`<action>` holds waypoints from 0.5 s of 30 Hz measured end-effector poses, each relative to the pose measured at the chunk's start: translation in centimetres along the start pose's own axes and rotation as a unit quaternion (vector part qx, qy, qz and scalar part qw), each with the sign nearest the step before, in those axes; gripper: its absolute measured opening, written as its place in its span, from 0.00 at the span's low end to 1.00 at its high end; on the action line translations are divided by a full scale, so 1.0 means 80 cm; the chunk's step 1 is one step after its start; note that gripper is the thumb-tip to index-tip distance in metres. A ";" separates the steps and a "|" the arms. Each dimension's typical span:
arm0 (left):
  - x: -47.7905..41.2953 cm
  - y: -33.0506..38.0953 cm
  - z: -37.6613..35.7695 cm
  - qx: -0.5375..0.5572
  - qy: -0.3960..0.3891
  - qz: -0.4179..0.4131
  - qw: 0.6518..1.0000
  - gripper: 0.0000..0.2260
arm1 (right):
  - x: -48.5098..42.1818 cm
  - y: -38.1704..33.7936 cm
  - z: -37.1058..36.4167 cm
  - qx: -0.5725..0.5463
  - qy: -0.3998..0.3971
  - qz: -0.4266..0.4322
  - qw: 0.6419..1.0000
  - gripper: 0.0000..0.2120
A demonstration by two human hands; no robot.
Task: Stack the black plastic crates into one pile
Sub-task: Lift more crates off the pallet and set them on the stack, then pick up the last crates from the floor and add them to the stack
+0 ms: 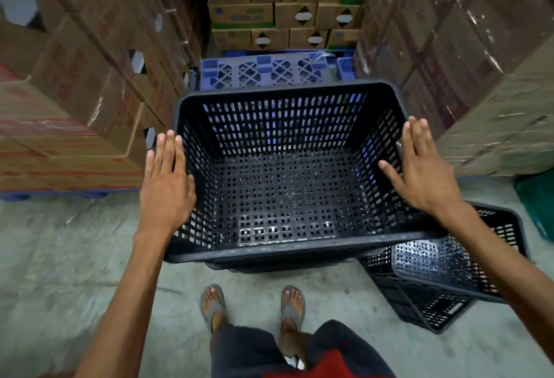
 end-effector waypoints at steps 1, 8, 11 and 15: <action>0.001 0.000 0.001 0.000 0.000 0.002 1.000 0.33 | 0.002 -0.002 0.002 0.005 -0.003 -0.005 1.000 0.41; 0.003 0.005 0.017 0.058 -0.027 0.013 0.998 0.30 | 0.009 -0.004 0.014 0.010 -0.042 -0.013 0.999 0.36; -0.003 0.021 0.034 0.119 -0.018 0.000 0.993 0.27 | 0.019 -0.006 0.030 -0.012 -0.049 -0.033 0.998 0.30; -0.027 0.101 0.068 0.208 0.009 -0.109 0.972 0.26 | 0.067 -0.001 0.050 -0.050 -0.034 -0.083 0.995 0.28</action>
Point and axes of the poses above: each hand's wrist, its own x-axis away from the middle knuckle, its own z-axis out of the back of the hand, y = z × x, the point moved 5 cm from there along -x, towards the middle knuckle, and after that the axes turned 11 degrees about -z, right-handed, at the moved point
